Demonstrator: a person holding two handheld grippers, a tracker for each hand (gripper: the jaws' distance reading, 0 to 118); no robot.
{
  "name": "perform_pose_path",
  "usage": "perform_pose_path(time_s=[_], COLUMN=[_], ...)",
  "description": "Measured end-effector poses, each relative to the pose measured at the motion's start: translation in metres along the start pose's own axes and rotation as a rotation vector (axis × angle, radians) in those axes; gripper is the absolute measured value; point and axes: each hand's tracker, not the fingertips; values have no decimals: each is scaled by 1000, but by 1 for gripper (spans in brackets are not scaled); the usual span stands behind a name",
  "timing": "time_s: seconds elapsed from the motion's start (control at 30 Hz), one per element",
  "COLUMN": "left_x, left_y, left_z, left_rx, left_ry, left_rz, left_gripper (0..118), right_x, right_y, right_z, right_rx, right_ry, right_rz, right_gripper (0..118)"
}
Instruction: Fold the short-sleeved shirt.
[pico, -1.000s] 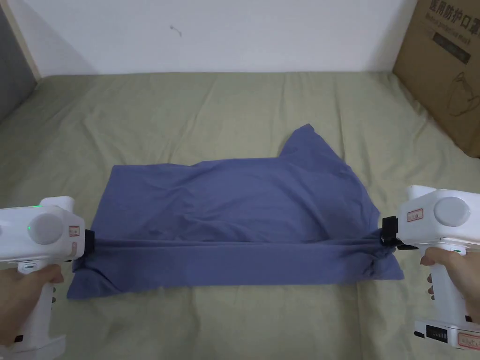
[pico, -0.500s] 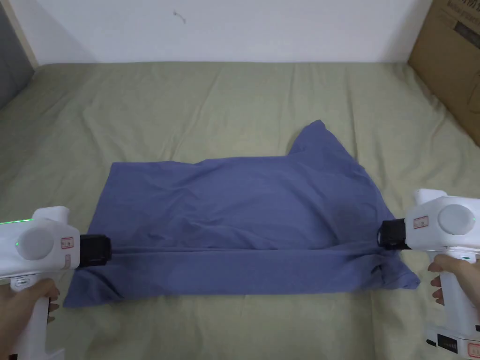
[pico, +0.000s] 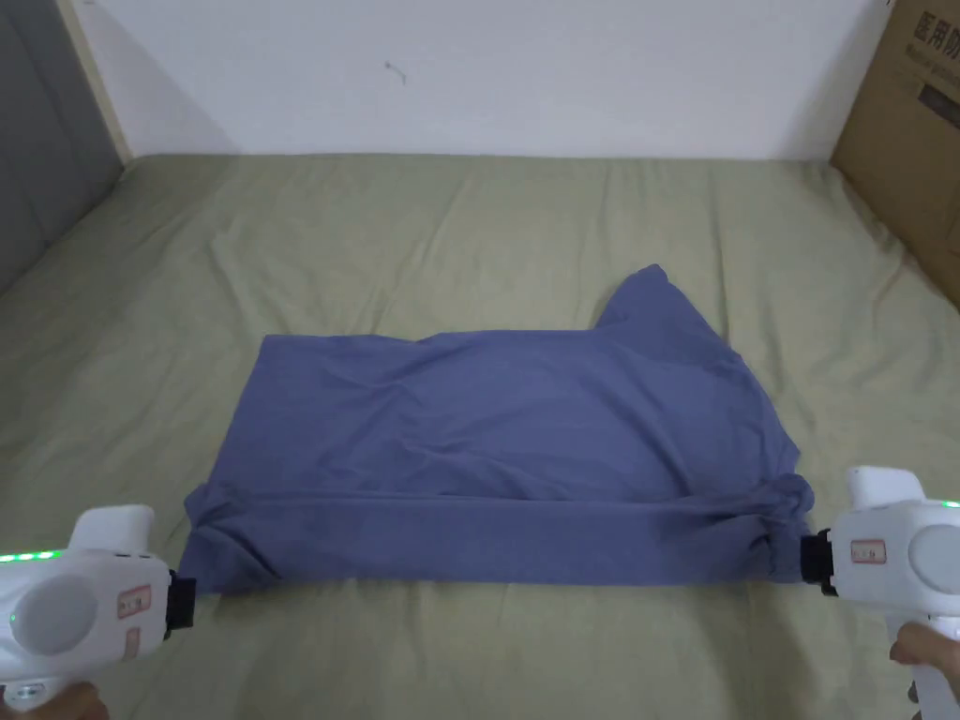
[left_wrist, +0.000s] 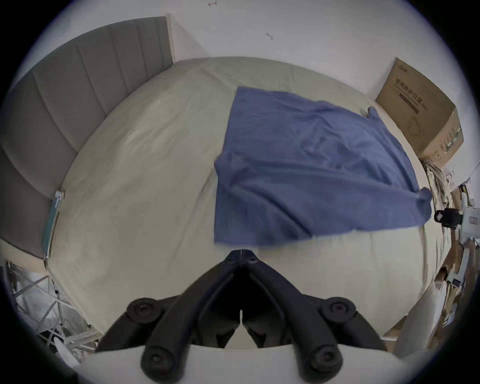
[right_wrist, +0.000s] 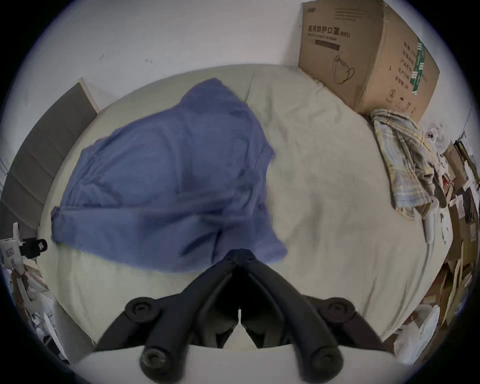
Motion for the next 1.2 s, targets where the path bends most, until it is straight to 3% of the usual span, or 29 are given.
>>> perform_pose_path(time_s=[0.17,0.2,0.3,0.33,0.57,0.6,0.67,0.73,0.77,0.83,0.9,0.93,0.97,1.0,1.03,1.13,1.2], left_x=[-1,0,6,8,-1,-2,-2,5,6,4,3,6,10,13,14,11,8], left_y=[2,7,17,19,28,28,26,25,27,30,33,34,33,33,33,35,35], left_z=[0,1,-6,-8,-41,-45,-54,-59,-57,-51,-48,-50,-49,-48,-46,-42,-40], left_rx=[35,37,25,44,-25,-32,-43,-47,-44,2,-2,-17,-13,-16,-14,-12,-10], left_ry=[30,30,48,60,62,47,-1,38,47,65,-25,1,35,42,48,34,22], left_rz=[19,14,-75,-100,-3,7,35,31,43,83,116,97,48,5,-10,10,24], left_gripper=[0,14,103,110,108,101,69,65,57,15,9,9,9,9,9,9,9], right_x=[-5,-6,-10,-12,-16,-16,-14,-12,-12,-11,-7,-3,2,8,12,25,37], right_y=[-8,-7,-5,-5,-3,-3,-4,-7,-8,-12,-13,-12,-11,-9,-6,4,11], right_z=[7,8,14,15,11,10,8,6,6,8,11,12,15,18,19,15,2], right_rx=[4,8,19,22,25,24,17,10,5,5,14,30,50,65,64,72,57], right_ry=[13,12,16,19,35,36,38,40,43,44,41,39,40,57,58,2,22], right_rz=[-35,-38,-44,-46,-12,-12,-24,-44,-51,-53,-47,-58,-78,-84,-81,-107,-153], right_gripper=[0,0,0,0,0,0,0,0,0,0,1,10,32,67,72,71,71])
